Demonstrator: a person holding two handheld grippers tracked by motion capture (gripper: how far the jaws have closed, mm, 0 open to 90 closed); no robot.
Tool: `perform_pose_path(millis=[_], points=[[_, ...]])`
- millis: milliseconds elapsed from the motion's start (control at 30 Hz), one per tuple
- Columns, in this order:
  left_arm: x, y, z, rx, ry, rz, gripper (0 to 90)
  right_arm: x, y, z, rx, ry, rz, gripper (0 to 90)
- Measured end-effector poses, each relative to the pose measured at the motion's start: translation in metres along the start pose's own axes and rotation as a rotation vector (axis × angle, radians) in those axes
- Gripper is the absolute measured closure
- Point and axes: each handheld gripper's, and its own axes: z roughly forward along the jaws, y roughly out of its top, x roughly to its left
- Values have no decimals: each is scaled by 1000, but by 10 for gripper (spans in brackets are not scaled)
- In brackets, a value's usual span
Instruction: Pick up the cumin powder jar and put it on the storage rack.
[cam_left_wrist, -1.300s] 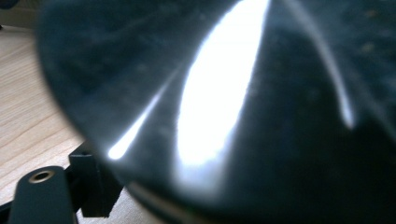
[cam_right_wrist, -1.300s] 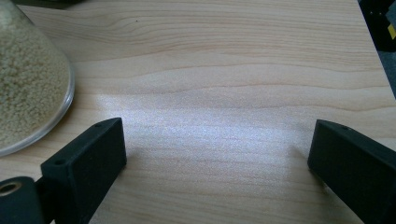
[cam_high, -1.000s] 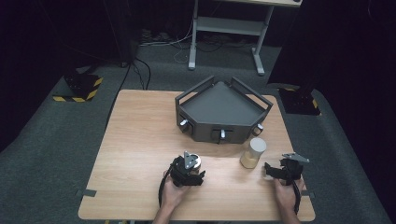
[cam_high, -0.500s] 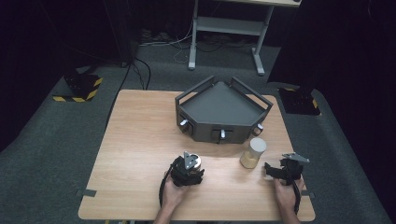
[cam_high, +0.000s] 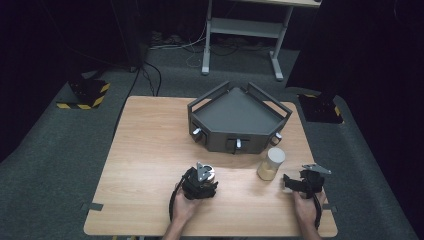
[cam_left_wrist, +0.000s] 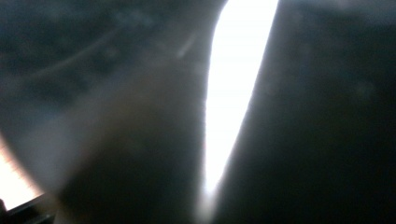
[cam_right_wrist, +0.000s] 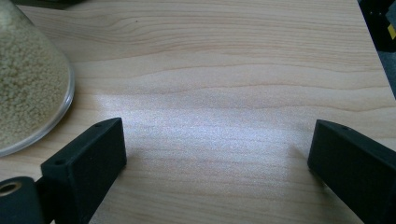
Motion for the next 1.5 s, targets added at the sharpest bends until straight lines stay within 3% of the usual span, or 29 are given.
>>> perform_pose_path(millis=[600, 633, 667, 833, 1167, 1467, 1500], points=[[12, 38, -25, -12, -45, 10, 318, 0, 1, 0, 1, 0, 2, 37], [8, 34, -24, -62, -37, -29, 318, 0, 1, 0, 1, -1, 2, 37], [15, 47, -31, -24, -55, 16, 318, 0, 1, 0, 1, -1, 3, 37], [19, 65, -40, -38, -70, 25, 318, 0, 1, 1, 0, -2, 2, 37], [32, 117, -52, -49, -87, 60, 318, 1, 1, 1, 0, -3, 1, 37], [38, 155, -41, -36, -84, 54, 318, 1, 1, 0, 1, -3, 5, 39], [36, 161, -34, -64, -78, 8, 318, 1, 1, 0, 1, -3, 5, 39]])
